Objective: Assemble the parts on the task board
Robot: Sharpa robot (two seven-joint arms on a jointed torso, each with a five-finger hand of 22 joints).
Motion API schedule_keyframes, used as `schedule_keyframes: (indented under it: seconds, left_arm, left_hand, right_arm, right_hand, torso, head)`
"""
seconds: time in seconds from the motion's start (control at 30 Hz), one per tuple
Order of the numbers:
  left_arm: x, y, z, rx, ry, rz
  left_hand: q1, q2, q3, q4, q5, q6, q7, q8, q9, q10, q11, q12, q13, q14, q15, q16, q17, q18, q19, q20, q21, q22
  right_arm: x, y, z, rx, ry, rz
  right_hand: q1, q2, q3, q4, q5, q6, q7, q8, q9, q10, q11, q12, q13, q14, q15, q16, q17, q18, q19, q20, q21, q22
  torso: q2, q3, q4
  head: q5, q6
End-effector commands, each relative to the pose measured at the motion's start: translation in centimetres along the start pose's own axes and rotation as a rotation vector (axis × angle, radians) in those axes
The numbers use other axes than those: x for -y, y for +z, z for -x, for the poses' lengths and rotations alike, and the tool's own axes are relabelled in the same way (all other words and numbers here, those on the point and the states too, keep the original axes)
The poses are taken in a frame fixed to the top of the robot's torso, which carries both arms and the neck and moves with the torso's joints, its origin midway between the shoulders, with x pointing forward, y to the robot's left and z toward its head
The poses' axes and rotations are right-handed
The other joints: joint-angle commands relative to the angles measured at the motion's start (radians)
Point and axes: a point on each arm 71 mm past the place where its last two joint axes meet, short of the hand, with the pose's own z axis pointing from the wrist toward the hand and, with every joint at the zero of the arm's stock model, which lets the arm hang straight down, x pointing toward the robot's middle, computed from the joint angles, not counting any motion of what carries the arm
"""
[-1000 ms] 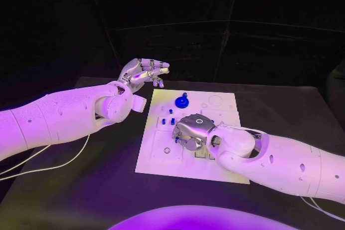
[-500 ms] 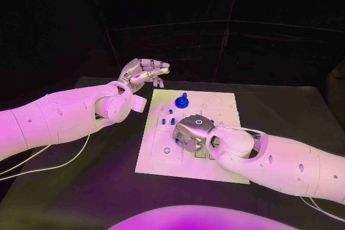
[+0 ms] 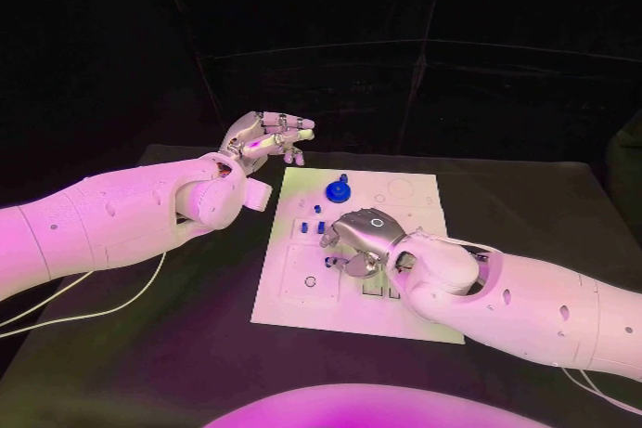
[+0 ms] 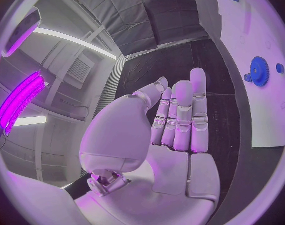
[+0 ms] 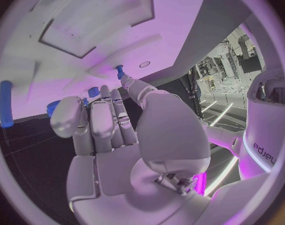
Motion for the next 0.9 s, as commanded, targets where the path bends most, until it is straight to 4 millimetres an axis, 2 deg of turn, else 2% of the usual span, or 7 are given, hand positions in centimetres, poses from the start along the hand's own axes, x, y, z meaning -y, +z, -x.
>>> schedule_keyframes:
  seconds: [0.03, 0.23, 0.37, 0.53, 0.6, 0.73, 0.9]
  left_arm:
    - [0.1, 0.0, 0.0, -0.010, -0.009, 0.003]
    - [0.1, -0.1, 0.1, -0.014, -0.011, 0.006]
    - [0.1, -0.1, 0.2, -0.014, -0.011, 0.006]
    - [0.1, -0.1, 0.2, -0.014, -0.011, 0.007]
    - [0.1, -0.1, 0.2, -0.016, -0.012, 0.008]
    - [0.0, -0.1, 0.1, -0.018, -0.012, 0.009]
    - [0.0, -0.1, 0.1, -0.018, -0.012, 0.010]
  left_hand:
    - [0.002, 0.007, -0.005, 0.000, 0.003, -0.006, 0.002, 0.003, -0.001, -0.008, 0.000, 0.003, 0.001, -0.008, 0.001, 0.000, -0.001, 0.006, 0.009, 0.000, -0.005, -0.001]
    - [0.003, 0.007, -0.006, 0.000, 0.003, -0.007, 0.002, 0.004, -0.002, -0.010, 0.001, 0.004, 0.001, -0.010, 0.002, -0.002, -0.006, 0.006, 0.009, 0.000, -0.006, -0.002]
    - [0.004, 0.007, -0.006, 0.000, 0.003, -0.007, 0.002, 0.004, -0.002, -0.012, 0.001, 0.004, 0.001, -0.011, 0.002, -0.002, -0.007, 0.005, 0.009, 0.000, -0.006, -0.003]
    - [0.004, 0.007, -0.006, 0.000, 0.003, -0.007, 0.002, 0.004, -0.002, -0.012, 0.001, 0.004, 0.001, -0.011, 0.002, -0.002, -0.007, 0.005, 0.009, 0.000, -0.006, -0.003]
    - [0.004, 0.007, -0.006, 0.000, 0.003, -0.007, 0.002, 0.004, -0.002, -0.012, 0.001, 0.004, 0.001, -0.011, 0.002, -0.002, -0.007, 0.005, 0.009, 0.000, -0.006, -0.003]
    - [0.005, 0.008, -0.007, -0.001, 0.003, -0.007, 0.002, 0.005, -0.001, -0.013, 0.001, 0.005, 0.001, -0.012, 0.002, -0.003, -0.008, 0.005, 0.009, 0.000, -0.007, -0.003]
    - [0.005, 0.008, -0.007, -0.001, 0.003, -0.007, 0.002, 0.005, -0.001, -0.013, 0.001, 0.005, 0.001, -0.012, 0.002, -0.003, -0.008, 0.005, 0.009, 0.000, -0.007, -0.003]
  right_arm:
    - [0.3, -0.5, 0.7, 0.075, 0.049, -0.013]
    - [2.0, -2.7, 1.6, 0.057, 0.117, -0.064]
    - [3.8, -3.8, 3.4, 0.050, 0.089, -0.090]
    - [6.2, -4.6, 5.2, 0.018, 0.015, -0.145]
    - [7.3, -5.0, 5.6, -0.004, -0.031, -0.174]
    - [8.4, -5.3, 5.8, -0.036, -0.081, -0.207]
    - [9.0, -5.3, 5.7, -0.063, -0.109, -0.225]
  right_hand:
    - [-0.003, -0.002, -0.007, 0.001, 0.005, -0.005, -0.001, 0.001, 0.001, -0.004, -0.001, 0.005, 0.002, 0.000, 0.004, 0.000, 0.000, 0.011, -0.005, -0.001, -0.003, 0.000]
    - [-0.009, -0.009, -0.029, 0.008, 0.038, -0.001, -0.003, 0.005, 0.004, -0.004, -0.004, 0.022, 0.003, 0.006, 0.002, 0.009, 0.008, 0.009, 0.004, -0.001, 0.002, 0.011]
    - [-0.005, -0.011, -0.043, 0.008, 0.065, 0.013, -0.018, 0.011, 0.006, 0.000, -0.012, 0.036, 0.004, 0.009, -0.004, 0.012, 0.010, 0.006, 0.015, -0.005, 0.012, 0.028]
    - [-0.007, -0.026, -0.070, 0.009, 0.080, -0.002, -0.031, 0.002, 0.003, -0.011, -0.020, 0.041, 0.001, 0.008, -0.008, 0.008, 0.001, 0.004, 0.020, -0.009, 0.015, 0.033]
    - [-0.007, -0.031, -0.095, 0.011, 0.077, -0.017, -0.037, 0.001, 0.002, -0.035, -0.020, 0.039, -0.001, 0.007, -0.009, 0.004, -0.007, 0.005, 0.018, -0.010, 0.009, 0.024]
    - [0.007, -0.026, -0.132, 0.012, 0.063, -0.034, -0.055, 0.001, 0.002, -0.068, -0.015, 0.040, -0.002, 0.005, -0.005, -0.006, -0.024, 0.008, 0.011, -0.008, -0.005, 0.004]
    - [0.015, -0.021, -0.143, 0.012, 0.059, -0.038, -0.059, 0.001, 0.002, -0.076, -0.013, 0.043, -0.002, 0.005, -0.003, -0.008, -0.028, 0.008, 0.011, -0.006, -0.007, 0.002]
  torso:
    - [0.000, 0.0009, 0.0002]
    - [-0.002, -0.0032, -0.0003]
    - [-0.003, -0.0053, -0.0022]
    - [-0.004, -0.0042, -0.0022]
    - [-0.003, -0.0049, 0.0004]
    - [-0.002, -0.0041, -0.0008]
    - [-0.002, -0.0030, -0.0019]
  head:
    - [-0.001, 0.004]
    - [-0.010, 0.014]
    - [-0.015, 0.019]
    - [-0.021, 0.025]
    - [-0.023, 0.029]
    - [-0.023, 0.028]
    - [-0.020, 0.027]
